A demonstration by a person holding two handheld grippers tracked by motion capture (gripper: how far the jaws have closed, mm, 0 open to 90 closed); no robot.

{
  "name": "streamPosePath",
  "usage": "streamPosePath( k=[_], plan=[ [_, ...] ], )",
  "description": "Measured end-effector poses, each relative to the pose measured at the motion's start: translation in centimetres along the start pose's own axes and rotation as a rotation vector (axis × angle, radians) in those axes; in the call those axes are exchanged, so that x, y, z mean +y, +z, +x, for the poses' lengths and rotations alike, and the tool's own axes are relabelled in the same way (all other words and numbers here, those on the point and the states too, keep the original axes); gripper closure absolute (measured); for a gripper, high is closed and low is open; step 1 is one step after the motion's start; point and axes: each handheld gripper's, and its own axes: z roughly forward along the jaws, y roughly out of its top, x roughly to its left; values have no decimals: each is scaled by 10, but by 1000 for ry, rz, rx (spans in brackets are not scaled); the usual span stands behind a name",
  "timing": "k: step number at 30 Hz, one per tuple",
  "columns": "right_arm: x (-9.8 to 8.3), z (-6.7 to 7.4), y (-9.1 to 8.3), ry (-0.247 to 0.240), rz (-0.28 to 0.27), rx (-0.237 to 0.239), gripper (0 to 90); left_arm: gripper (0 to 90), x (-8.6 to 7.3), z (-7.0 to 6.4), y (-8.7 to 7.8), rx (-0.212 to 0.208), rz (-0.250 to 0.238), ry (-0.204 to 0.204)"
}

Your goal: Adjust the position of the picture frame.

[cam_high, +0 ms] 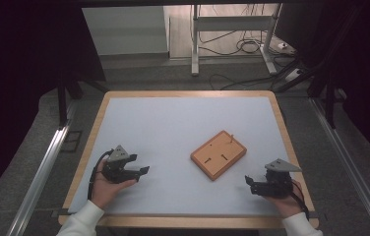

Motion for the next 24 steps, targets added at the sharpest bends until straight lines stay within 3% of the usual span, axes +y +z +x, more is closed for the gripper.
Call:
streamPosePath(
  k=[8, 24],
  plan=[
    [0, 4, 4, -36, 10, 15, 147, 280, -1, 2, 3, 6, 14, 0],
    [6, 6, 0, -24, -7, -3, 157, 282, -2, -1, -1, -9, -3, 20]
  ],
)
